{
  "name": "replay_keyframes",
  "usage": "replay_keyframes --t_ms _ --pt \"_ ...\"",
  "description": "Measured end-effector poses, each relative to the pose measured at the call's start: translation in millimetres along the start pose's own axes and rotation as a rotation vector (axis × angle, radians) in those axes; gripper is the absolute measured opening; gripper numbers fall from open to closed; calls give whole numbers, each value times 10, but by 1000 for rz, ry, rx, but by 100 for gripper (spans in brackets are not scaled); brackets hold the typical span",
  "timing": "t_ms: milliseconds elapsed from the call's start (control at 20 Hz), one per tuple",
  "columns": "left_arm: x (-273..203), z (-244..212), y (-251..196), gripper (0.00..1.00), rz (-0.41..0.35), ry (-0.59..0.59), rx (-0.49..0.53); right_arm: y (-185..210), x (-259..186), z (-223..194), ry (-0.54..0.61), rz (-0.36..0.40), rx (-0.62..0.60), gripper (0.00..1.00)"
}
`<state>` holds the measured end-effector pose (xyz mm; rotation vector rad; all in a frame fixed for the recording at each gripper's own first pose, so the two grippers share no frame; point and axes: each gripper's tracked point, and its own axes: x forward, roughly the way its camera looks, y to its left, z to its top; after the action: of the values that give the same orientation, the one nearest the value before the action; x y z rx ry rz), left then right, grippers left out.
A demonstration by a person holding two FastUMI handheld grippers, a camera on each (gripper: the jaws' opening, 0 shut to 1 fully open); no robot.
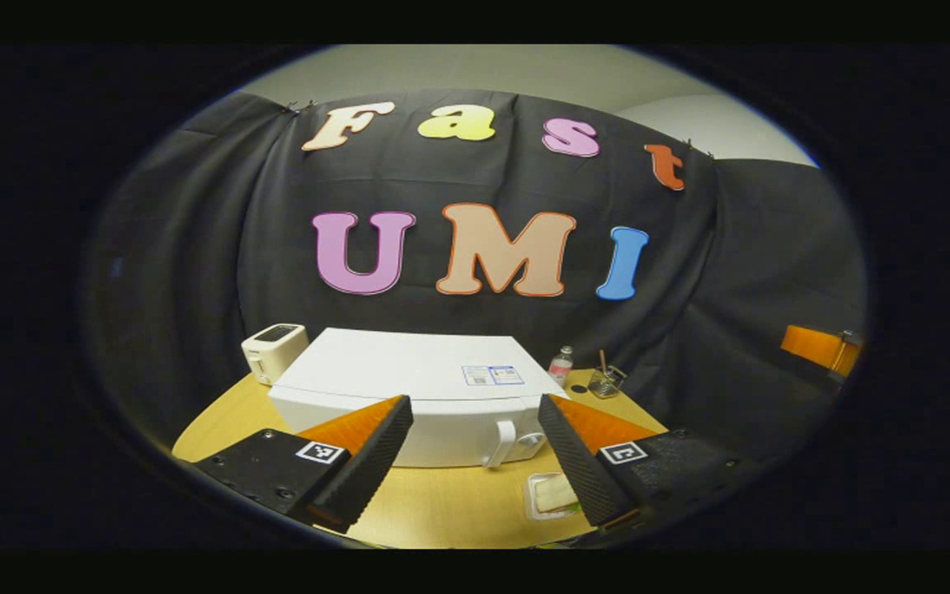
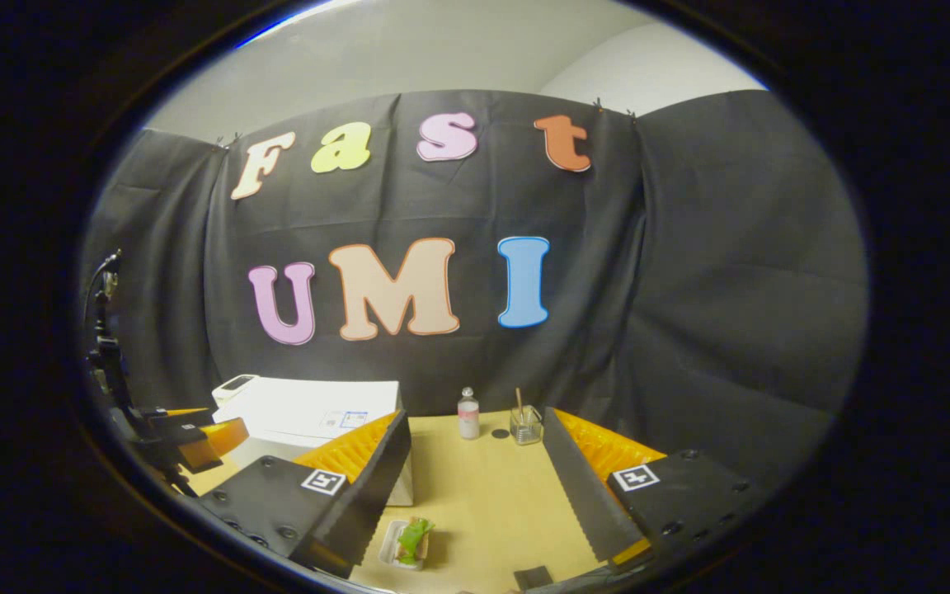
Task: Open the microwave oven with the left hand, put the food in, and close the microwave oven.
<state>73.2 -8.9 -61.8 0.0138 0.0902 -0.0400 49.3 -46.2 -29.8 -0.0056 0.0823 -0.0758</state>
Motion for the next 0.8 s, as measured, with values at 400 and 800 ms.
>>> replay_keyframes --t_ms 400,800 --pt "229 -539 -75 94 -11 49 -9 -178 74 -21 22 -12 -22 96" --pt "698 -1288 -199 98 -36 138 -34 -180 58 -104 45 -26 -48 96"
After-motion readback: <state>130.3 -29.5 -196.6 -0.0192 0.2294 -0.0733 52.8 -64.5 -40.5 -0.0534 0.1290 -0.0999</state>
